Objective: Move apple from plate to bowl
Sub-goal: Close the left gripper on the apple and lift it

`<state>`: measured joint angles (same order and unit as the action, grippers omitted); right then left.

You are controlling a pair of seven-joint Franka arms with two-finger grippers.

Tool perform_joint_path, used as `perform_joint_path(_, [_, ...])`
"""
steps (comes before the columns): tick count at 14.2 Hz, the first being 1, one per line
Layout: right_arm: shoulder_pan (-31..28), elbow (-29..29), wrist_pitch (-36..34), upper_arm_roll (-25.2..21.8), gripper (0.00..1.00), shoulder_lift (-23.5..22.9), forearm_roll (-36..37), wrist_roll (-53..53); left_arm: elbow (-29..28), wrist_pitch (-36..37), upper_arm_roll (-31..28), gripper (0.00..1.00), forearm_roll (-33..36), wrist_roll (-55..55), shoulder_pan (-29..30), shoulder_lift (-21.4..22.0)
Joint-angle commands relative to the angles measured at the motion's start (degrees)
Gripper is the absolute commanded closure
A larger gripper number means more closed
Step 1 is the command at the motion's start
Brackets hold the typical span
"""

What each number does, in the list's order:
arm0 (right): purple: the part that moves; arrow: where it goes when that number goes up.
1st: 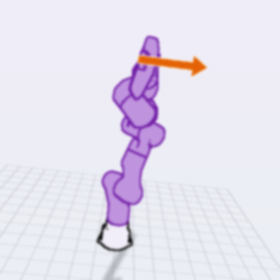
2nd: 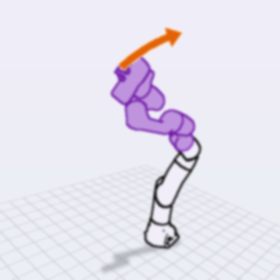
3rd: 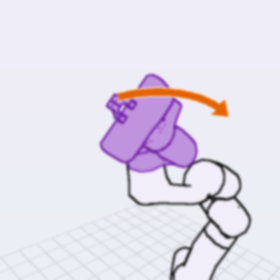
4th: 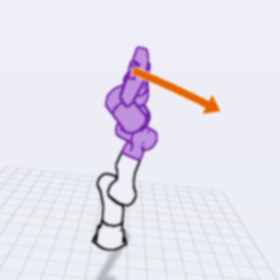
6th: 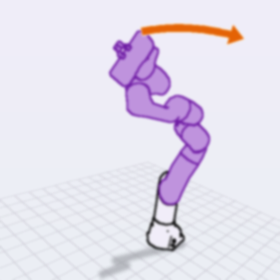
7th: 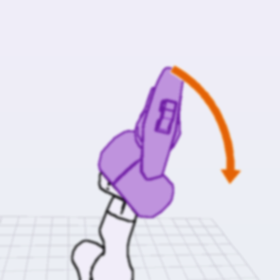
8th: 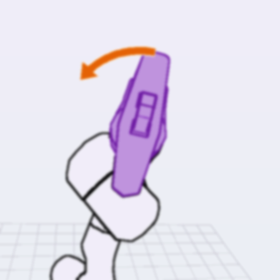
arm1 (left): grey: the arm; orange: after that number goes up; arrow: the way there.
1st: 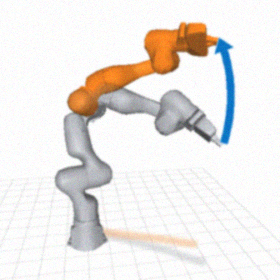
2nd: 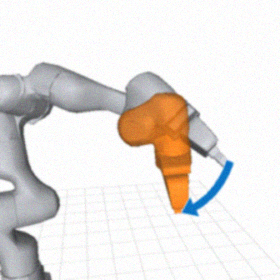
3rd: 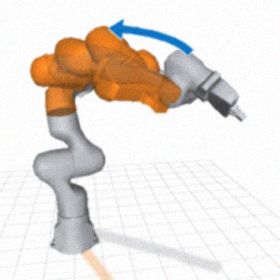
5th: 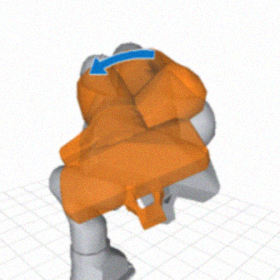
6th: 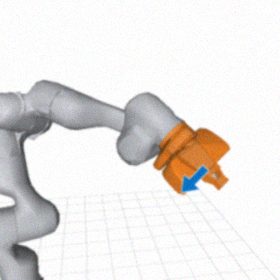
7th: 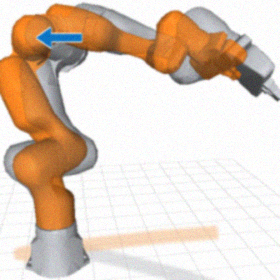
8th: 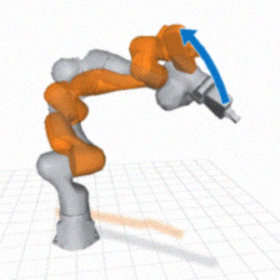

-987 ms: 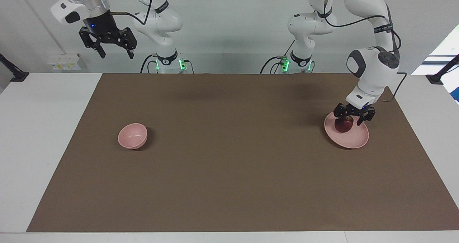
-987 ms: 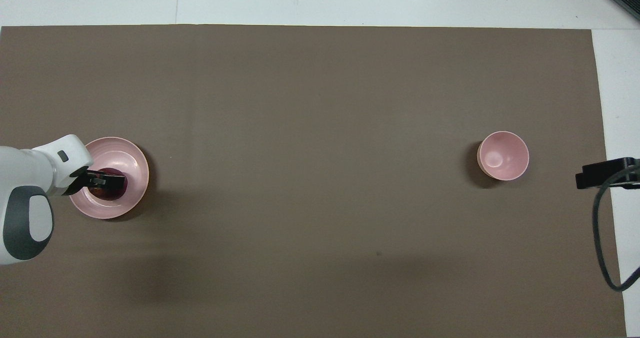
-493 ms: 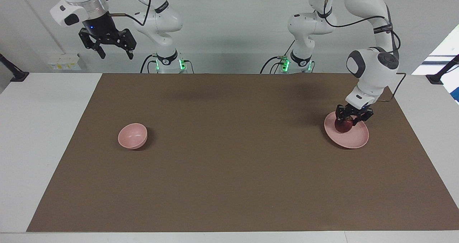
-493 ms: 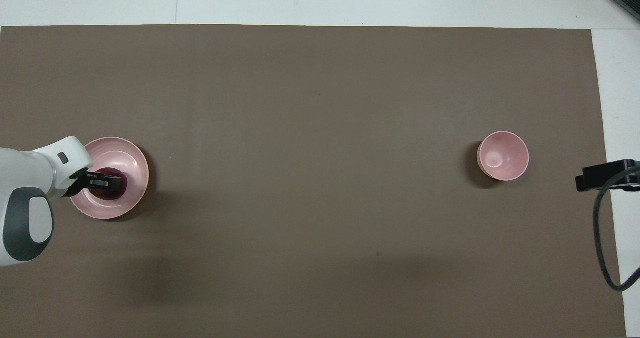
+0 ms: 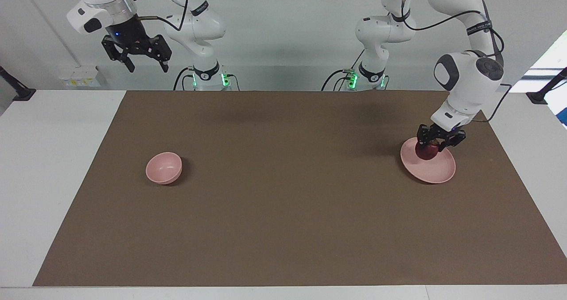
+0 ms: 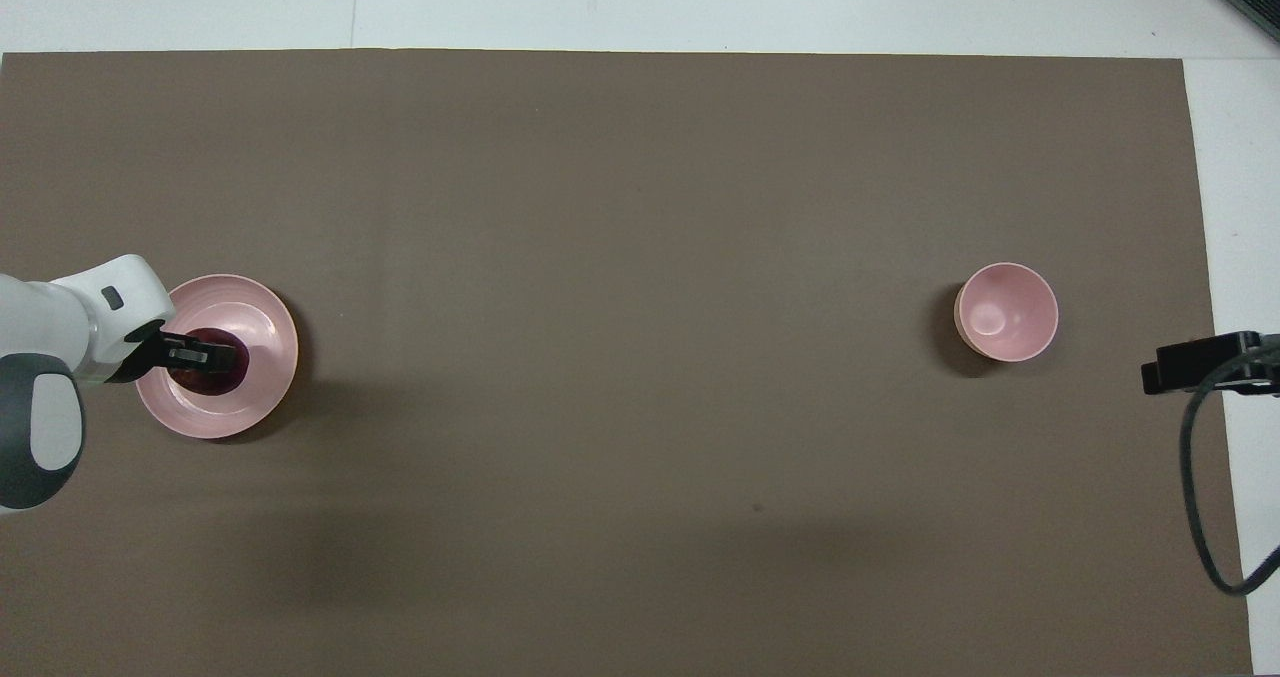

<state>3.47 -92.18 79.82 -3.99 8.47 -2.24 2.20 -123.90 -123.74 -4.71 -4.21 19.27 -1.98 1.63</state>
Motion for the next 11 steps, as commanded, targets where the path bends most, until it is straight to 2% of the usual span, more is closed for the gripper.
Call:
perform_joint_path(1, [-0.7,-1.9,0.8,0.3,0.0,1.4,-3.7,3.0,4.1,7.9,1.8,1.0,-10.2,0.2,-0.6,1.3])
perform_joint_path(4, [0.2,-2.0,1.2,0.4,0.0,0.9,-7.2,8.1,5.0,8.4,6.8,1.0,-14.0,-4.7,-0.5,1.6])
perform_joint_path(8, [2.9,-6.1,5.2,0.6,0.0,0.3,-14.3,18.9,5.3,8.3,13.7,1.0,-25.9,-12.1,-0.3,2.2])
perform_joint_path(11, [4.5,-6.5,5.5,0.6,0.0,-0.2,-18.7,27.0,6.1,7.6,18.1,1.0,-32.8,-17.2,-0.2,2.2])
